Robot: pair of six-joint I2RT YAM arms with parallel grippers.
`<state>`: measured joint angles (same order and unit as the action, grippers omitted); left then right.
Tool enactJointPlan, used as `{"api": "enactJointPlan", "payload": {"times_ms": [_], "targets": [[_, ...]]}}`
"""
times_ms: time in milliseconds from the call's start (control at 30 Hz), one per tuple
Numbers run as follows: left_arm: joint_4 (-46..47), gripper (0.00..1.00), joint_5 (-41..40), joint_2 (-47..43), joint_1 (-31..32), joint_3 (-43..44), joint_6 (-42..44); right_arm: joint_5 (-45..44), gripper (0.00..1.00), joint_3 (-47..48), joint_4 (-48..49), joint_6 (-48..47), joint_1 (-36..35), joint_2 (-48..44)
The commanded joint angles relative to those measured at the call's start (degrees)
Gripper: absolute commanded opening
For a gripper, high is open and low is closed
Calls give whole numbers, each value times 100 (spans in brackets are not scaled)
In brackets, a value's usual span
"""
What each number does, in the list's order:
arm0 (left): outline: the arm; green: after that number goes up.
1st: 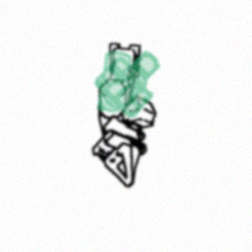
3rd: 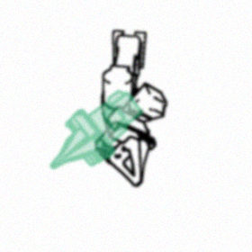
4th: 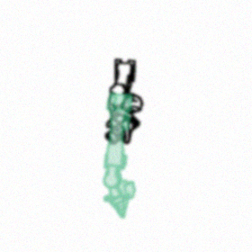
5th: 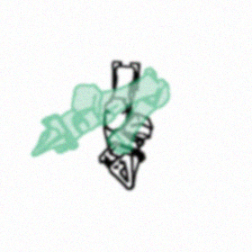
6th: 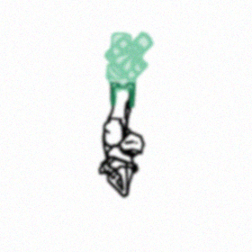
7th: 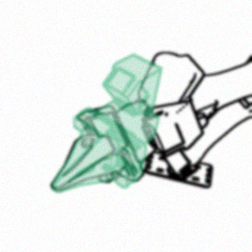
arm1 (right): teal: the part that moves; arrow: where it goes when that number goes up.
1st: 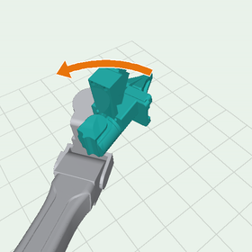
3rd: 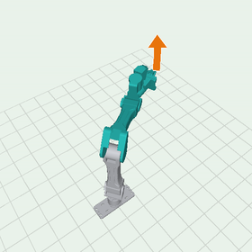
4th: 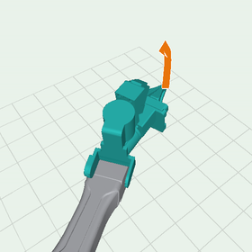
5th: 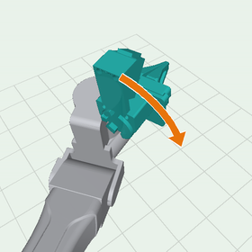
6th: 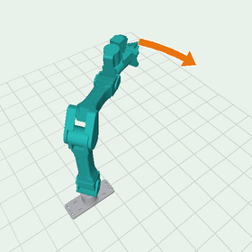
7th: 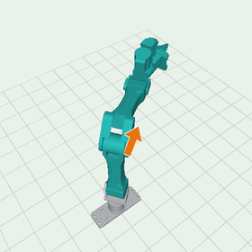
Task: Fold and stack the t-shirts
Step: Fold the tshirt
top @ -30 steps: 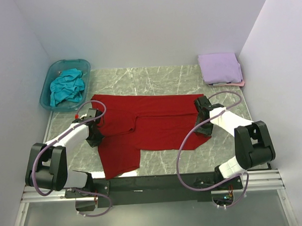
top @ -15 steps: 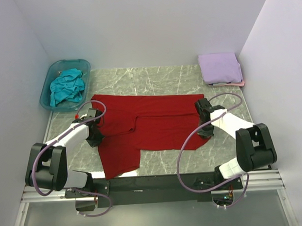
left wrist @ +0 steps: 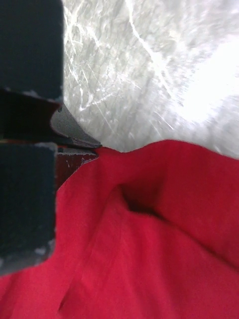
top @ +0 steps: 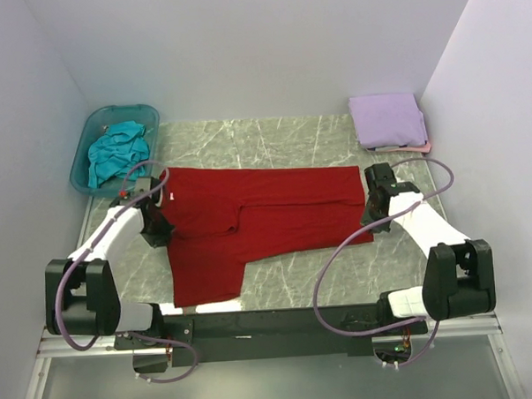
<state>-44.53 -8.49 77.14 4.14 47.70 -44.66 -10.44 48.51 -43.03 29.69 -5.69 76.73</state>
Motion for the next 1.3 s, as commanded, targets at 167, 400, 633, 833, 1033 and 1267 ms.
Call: {"api": "enactJointPlan", "payload": {"times_ms": [167,400,633,833,1033,1267], "targets": [[-538,1,233,266,-256,1126,537,130,0,720,198,-51,191,272],[-644,1,383,739,-518,1759,704,139,0,1257,260,-104,367,720],[-618,1,541,1575,-608,2663,705,86,0,1828,339,-130,367,1370],[-644,1,770,2436,-608,3447,757,59,0,2276,435,-148,367,1871],[-679,1,735,2981,-608,3948,766,51,0,2549,549,-174,367,2372],[-671,1,489,3237,-608,4072,740,59,0,2663,725,-166,385,2663]]}}
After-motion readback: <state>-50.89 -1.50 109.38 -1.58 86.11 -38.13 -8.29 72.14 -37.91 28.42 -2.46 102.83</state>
